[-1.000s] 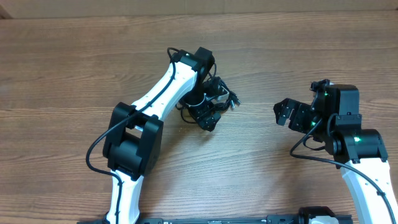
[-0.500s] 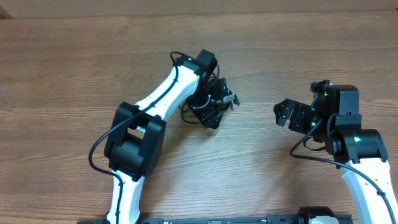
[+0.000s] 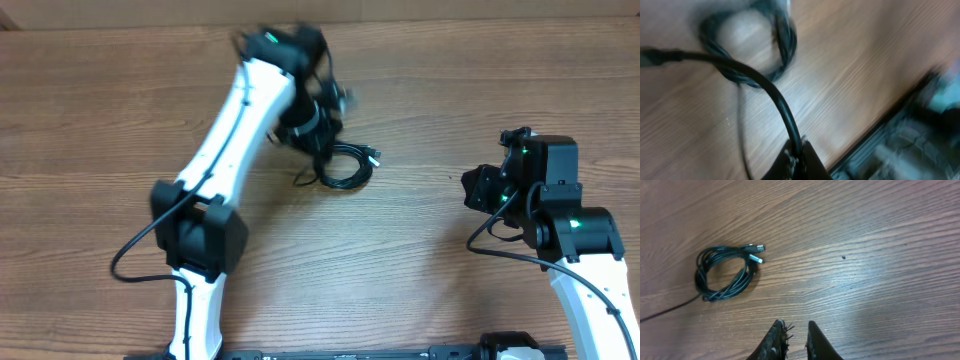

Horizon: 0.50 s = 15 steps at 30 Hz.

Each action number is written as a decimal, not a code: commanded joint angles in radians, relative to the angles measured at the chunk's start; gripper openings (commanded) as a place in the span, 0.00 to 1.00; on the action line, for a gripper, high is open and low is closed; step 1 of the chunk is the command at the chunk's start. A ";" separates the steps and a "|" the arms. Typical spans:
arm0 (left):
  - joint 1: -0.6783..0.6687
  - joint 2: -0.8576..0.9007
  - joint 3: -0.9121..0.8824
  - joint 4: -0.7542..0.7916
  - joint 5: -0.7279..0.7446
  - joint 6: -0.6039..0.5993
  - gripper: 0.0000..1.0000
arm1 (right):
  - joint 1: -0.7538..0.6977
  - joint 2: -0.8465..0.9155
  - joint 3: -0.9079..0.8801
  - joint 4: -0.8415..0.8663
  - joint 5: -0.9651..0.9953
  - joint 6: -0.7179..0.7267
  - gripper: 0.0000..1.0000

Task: Untangle cables
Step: 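Lift the cable bundle upward with the left gripper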

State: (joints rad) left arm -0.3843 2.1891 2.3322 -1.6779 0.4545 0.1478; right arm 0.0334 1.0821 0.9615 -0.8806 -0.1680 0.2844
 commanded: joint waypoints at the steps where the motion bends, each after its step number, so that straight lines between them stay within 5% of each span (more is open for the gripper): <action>1: 0.057 -0.032 0.239 -0.004 0.134 -0.249 0.04 | 0.005 -0.009 0.027 0.009 0.010 0.001 0.14; 7: 0.141 -0.037 0.500 0.023 0.322 -0.574 0.04 | 0.005 -0.009 0.027 0.023 -0.097 -0.004 0.16; 9: 0.166 -0.038 0.549 0.045 0.351 -0.682 0.04 | 0.005 -0.008 0.027 0.053 -0.171 -0.004 0.43; 10: 0.183 -0.039 0.576 0.066 0.377 -0.757 0.04 | 0.005 -0.008 0.027 0.086 -0.245 -0.003 0.94; 15: 0.212 -0.039 0.624 0.128 0.389 -0.879 0.04 | 0.018 0.007 0.027 0.269 -0.486 -0.005 1.00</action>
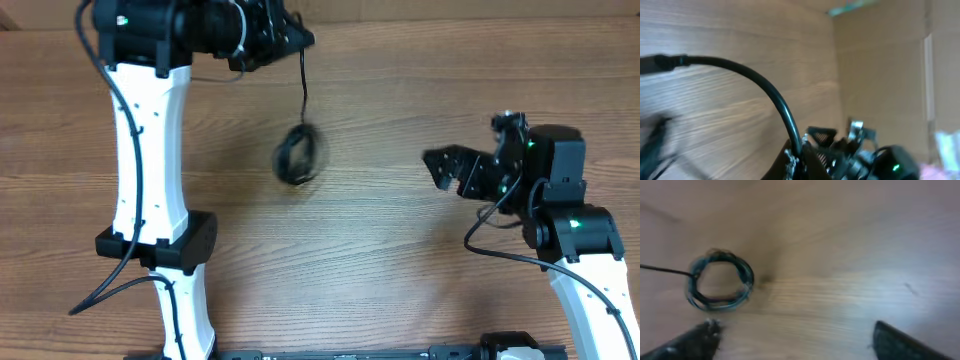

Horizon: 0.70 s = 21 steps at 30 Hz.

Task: Untangle cables
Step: 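Lift the cable bundle upward with the left gripper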

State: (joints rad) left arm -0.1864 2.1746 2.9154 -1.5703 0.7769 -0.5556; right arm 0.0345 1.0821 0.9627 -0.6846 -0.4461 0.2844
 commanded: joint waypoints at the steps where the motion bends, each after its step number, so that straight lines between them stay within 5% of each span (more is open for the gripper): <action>1: 0.014 -0.024 0.045 0.024 0.068 -0.187 0.04 | 0.029 0.014 0.026 0.116 -0.228 -0.022 1.00; 8: 0.014 -0.024 0.053 0.063 0.125 -0.267 0.04 | 0.250 0.179 0.026 0.386 -0.146 -0.189 1.00; 21: 0.012 -0.024 0.054 0.305 0.300 -0.579 0.04 | 0.479 0.379 0.026 0.586 -0.060 -0.189 0.99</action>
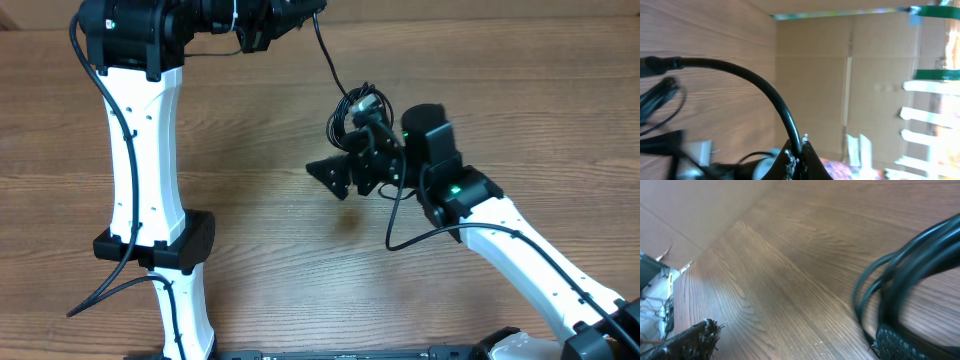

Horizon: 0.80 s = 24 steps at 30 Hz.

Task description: Untangle cables

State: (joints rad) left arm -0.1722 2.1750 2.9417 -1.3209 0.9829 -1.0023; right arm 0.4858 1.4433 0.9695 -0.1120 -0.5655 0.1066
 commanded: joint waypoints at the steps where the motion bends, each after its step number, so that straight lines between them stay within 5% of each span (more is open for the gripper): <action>1: -0.003 -0.025 0.028 0.076 0.100 -0.148 0.04 | 0.035 0.023 0.019 0.014 0.078 -0.011 0.99; 24: -0.005 -0.025 0.028 0.142 0.130 -0.173 0.04 | 0.005 -0.010 0.062 -0.032 0.291 -0.012 0.99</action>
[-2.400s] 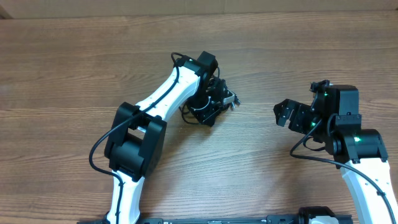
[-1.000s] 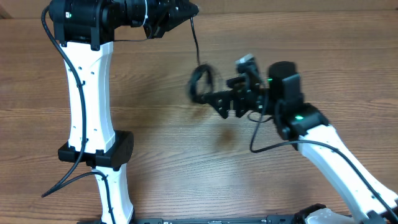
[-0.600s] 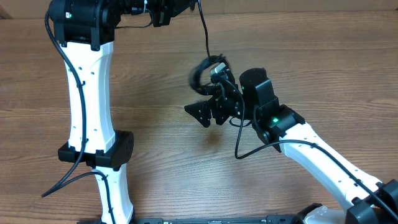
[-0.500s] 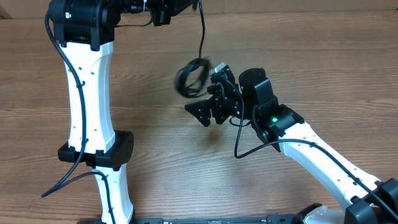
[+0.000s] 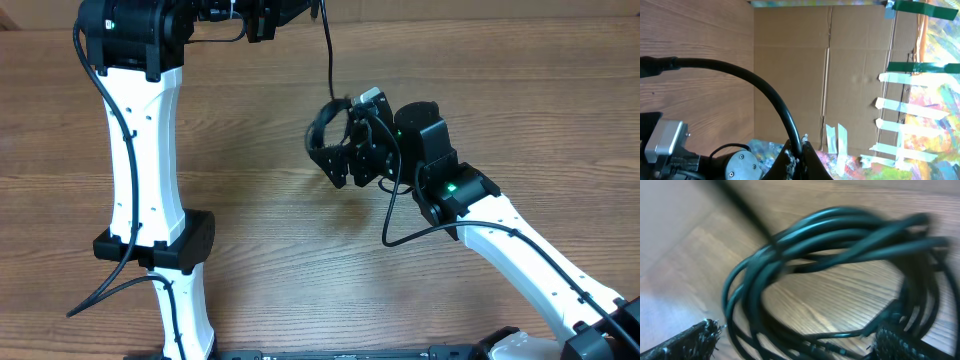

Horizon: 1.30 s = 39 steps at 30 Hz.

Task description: Untangle cables

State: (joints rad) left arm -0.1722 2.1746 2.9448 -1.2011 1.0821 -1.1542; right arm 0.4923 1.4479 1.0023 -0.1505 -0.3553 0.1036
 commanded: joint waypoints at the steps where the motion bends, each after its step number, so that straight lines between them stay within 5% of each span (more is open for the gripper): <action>1: -0.005 -0.024 0.025 0.029 0.031 -0.022 0.04 | -0.002 -0.015 0.029 0.008 0.124 -0.008 0.99; 5: -0.005 -0.024 0.026 0.042 0.030 -0.051 0.04 | -0.008 -0.019 0.032 0.023 0.301 0.000 0.99; 17: -0.009 -0.024 0.026 0.156 0.057 -0.097 0.04 | -0.037 -0.041 0.090 -0.027 0.416 0.044 0.99; 30: -0.012 -0.028 0.032 0.192 0.069 -0.111 0.04 | -0.049 0.100 0.090 0.041 0.309 0.083 0.95; 39: -0.011 -0.028 0.032 0.212 0.040 -0.109 0.04 | -0.057 0.031 0.139 0.003 0.309 0.067 0.96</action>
State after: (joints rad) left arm -0.1768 2.1750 2.9482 -1.0004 1.1271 -1.2579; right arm 0.4435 1.5402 1.0782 -0.1425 -0.0399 0.1787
